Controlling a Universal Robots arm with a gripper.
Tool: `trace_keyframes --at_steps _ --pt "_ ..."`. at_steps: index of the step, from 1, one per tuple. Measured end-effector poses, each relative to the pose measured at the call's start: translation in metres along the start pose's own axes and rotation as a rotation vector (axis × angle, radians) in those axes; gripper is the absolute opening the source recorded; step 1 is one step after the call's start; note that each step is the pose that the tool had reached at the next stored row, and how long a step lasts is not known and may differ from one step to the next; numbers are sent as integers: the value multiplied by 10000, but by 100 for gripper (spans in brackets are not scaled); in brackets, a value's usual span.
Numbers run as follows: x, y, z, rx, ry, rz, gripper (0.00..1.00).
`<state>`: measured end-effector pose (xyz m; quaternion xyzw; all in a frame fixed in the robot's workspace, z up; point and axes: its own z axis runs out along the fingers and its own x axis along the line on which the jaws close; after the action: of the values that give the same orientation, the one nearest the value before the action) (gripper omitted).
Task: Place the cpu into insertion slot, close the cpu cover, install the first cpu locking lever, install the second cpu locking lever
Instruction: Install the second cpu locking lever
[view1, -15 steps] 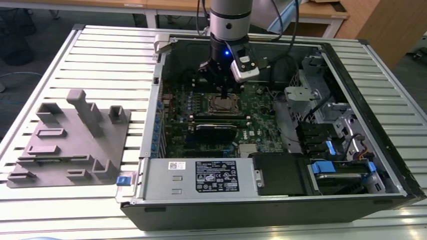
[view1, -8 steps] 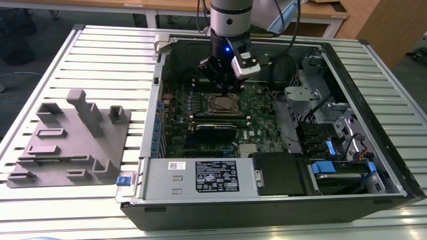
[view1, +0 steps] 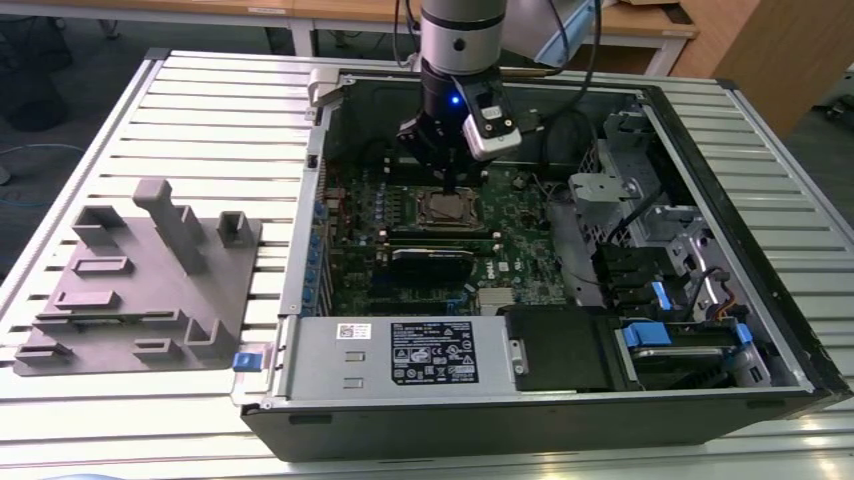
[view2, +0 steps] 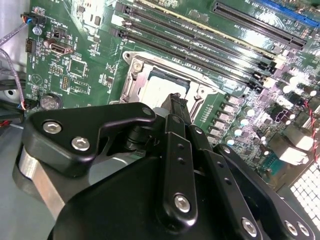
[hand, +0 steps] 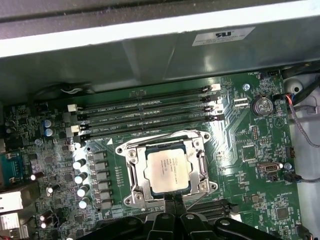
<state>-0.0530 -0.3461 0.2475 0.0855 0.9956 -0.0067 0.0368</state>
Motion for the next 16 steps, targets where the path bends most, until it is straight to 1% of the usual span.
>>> trace_keyframes --at_steps 8,16 --pt "-7 -49 11 23 -5 -1 11" --pt "-10 -78 21 21 -6 -59 11"
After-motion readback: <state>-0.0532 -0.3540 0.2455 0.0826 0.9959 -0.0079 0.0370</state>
